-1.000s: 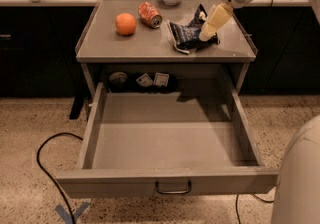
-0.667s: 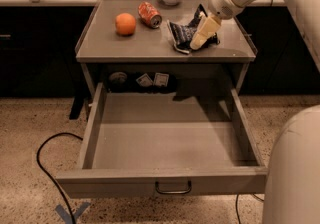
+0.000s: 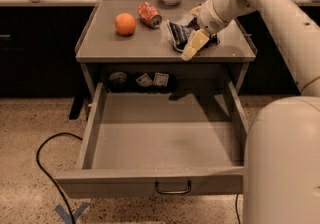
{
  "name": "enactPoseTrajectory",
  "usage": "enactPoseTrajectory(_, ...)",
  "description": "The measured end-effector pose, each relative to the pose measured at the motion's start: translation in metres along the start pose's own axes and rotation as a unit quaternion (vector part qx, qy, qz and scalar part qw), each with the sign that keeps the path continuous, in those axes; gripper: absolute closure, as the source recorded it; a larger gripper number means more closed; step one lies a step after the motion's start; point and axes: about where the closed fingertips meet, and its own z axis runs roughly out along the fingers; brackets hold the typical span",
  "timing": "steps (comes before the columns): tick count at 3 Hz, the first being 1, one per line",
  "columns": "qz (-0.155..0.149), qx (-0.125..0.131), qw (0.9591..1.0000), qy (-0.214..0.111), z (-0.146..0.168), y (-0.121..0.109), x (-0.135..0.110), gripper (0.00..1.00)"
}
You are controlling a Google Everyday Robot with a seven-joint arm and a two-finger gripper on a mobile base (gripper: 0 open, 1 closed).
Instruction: Place blue chip bag into top drawer
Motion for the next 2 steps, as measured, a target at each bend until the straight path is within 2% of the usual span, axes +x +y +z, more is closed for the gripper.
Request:
enactPoseTrajectory(1, 0.008, -0.021, 0.9997, 0.007, 0.0202, 0.0053, 0.0072, 0.19)
enactPoseTrajectory(2, 0.008, -0.022, 0.9997, 0.007, 0.0208, 0.0055, 0.0073, 0.42)
